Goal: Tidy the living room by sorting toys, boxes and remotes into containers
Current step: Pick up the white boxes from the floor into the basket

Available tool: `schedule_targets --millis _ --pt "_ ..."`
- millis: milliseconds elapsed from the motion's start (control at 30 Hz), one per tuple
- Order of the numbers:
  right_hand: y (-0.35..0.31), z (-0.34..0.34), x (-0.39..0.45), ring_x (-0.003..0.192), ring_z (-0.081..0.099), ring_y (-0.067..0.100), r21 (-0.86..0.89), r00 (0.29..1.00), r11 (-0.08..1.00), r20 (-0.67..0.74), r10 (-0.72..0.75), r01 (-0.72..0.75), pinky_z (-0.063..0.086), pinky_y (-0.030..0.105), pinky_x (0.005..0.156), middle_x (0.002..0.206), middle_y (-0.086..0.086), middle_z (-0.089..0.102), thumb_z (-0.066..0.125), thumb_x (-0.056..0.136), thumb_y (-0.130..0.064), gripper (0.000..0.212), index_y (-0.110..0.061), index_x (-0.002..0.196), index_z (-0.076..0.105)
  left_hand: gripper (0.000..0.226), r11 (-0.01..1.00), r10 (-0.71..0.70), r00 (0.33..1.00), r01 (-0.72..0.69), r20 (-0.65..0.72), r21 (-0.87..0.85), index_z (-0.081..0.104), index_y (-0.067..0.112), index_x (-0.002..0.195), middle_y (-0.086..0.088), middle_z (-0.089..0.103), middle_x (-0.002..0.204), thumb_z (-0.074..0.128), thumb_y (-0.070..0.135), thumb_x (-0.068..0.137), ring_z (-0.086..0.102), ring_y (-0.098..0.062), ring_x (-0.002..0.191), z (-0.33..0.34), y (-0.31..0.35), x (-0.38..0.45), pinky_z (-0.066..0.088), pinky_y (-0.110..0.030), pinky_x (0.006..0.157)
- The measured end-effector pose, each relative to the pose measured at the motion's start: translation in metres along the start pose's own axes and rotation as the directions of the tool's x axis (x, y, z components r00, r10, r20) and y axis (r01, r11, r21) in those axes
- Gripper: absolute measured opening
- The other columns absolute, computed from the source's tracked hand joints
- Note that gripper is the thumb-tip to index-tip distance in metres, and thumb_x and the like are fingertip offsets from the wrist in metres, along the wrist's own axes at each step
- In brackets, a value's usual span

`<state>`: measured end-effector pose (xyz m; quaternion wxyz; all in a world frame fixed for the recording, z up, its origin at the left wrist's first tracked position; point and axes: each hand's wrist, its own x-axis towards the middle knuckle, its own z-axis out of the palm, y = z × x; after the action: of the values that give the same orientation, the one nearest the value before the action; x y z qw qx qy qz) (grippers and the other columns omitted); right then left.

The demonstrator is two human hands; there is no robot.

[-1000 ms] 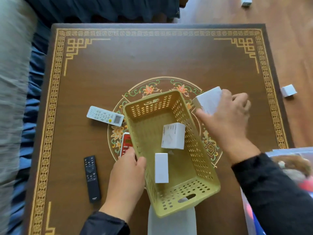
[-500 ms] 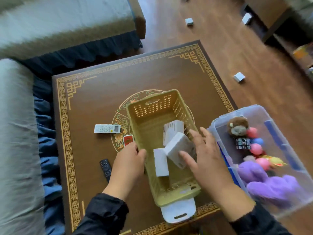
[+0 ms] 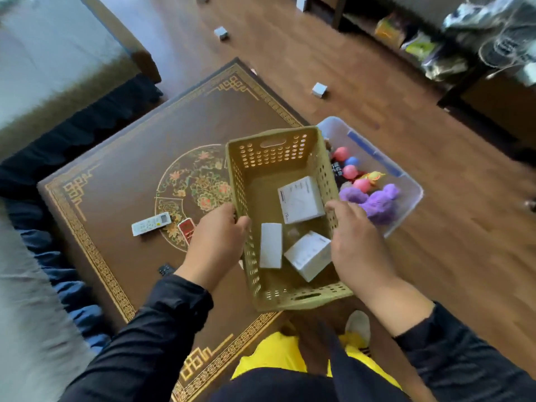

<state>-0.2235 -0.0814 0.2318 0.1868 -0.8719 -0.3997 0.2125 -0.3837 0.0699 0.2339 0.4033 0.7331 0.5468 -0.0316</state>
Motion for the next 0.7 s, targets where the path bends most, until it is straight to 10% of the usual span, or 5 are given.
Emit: schedule_targets --millis 700 --pt "0.229 -0.144 -0.189 0.136 0.043 0.018 0.306 0.908 0.889 -0.142 0.395 -0.339 0.042 0.03 0.105 0.152 -0.002 0.042 0.033 0.099 -0.003 0.057 -0.024 0.152 0.035 0.027 0.9 0.312 0.916 -0.37 0.254 0.23 0.063 0.015 0.078 -0.001 0.071 0.076 0.049 0.037 0.087 0.069 -0.027 0.072 0.186 0.2 -0.16 0.059 -0.042 0.068"
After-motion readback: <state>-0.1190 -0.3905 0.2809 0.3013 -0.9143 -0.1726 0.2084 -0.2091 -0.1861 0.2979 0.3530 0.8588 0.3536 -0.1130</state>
